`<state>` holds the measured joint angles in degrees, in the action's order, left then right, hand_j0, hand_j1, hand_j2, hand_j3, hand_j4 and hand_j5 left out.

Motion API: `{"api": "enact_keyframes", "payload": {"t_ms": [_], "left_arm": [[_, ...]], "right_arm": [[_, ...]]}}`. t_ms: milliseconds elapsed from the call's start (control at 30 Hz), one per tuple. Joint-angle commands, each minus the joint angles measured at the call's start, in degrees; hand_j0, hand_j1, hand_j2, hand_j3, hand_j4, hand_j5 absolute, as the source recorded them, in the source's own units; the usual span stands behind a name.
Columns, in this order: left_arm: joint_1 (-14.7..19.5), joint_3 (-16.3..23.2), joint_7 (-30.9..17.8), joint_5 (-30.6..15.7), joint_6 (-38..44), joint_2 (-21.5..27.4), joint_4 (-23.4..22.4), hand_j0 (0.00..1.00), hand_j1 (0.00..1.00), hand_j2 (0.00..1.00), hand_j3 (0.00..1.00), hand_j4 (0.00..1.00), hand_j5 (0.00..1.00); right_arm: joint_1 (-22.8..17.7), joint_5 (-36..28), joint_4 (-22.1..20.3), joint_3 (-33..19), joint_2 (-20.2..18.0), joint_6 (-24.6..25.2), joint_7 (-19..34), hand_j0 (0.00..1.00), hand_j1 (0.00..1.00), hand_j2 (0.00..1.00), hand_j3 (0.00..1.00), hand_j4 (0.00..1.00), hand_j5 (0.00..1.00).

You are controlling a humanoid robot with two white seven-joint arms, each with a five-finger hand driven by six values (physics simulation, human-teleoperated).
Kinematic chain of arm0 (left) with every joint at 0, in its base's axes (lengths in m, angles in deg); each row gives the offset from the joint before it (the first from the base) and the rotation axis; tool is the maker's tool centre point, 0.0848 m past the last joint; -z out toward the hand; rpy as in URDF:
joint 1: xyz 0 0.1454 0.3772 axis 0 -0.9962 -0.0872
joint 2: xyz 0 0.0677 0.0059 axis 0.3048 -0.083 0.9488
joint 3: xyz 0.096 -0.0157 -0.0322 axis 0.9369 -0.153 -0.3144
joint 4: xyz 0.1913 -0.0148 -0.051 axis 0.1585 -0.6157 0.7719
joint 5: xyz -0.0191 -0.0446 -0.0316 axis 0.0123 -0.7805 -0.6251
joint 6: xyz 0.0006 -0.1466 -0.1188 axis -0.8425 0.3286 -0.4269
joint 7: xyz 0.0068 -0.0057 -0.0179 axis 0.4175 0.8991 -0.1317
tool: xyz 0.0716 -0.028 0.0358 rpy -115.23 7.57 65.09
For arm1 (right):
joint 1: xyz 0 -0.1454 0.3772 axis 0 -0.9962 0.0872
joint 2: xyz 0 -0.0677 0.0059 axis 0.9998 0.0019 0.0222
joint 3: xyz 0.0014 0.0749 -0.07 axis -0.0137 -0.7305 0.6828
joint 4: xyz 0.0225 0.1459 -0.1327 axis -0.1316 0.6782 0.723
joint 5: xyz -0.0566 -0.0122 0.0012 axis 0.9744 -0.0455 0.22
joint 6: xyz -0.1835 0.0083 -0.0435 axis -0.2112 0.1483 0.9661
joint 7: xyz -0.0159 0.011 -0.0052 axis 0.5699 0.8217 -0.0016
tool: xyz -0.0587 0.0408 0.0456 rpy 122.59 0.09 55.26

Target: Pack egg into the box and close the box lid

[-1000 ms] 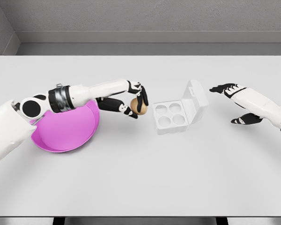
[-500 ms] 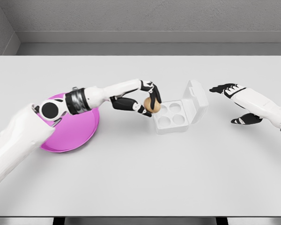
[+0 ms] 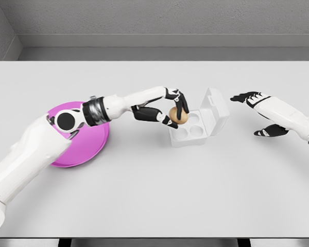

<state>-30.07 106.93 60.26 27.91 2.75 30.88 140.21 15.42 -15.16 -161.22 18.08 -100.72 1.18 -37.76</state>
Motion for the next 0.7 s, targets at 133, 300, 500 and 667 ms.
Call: {"api": "enact_keyframes", "payload": {"t_ms": [133,300,500,667], "left_arm": [[0.1,-1.2,0.0,-0.6,0.1,-0.7,0.0,0.3,0.3,0.3,0.3,0.3,0.3],[0.1,-1.5,0.0,-0.6,3.3,-1.5,-0.1,0.3,0.3,0.3,0.3,0.3,0.3],[0.1,-1.5,0.0,-0.5,3.7,-2.0,-2.5,0.3,0.3,0.3,0.3,0.3,0.3],[0.4,-1.5,0.0,-0.5,7.8,-2.9,-3.5,0.3,0.3,0.3,0.3,0.3,0.3]], "right_arm": [[0.0,-0.3,0.0,0.0,-0.1,0.0,0.0,1.0,1.0,1.0,1.0,1.0,1.0],[0.0,-0.3,0.0,0.0,-0.1,0.0,0.0,1.0,1.0,1.0,1.0,1.0,1.0],[0.0,-0.3,0.0,0.0,-0.1,0.0,0.0,1.0,1.0,1.0,1.0,1.0,1.0],[0.0,-0.3,0.0,0.0,-0.1,0.1,0.0,1.0,1.0,1.0,1.0,1.0,1.0]]}}
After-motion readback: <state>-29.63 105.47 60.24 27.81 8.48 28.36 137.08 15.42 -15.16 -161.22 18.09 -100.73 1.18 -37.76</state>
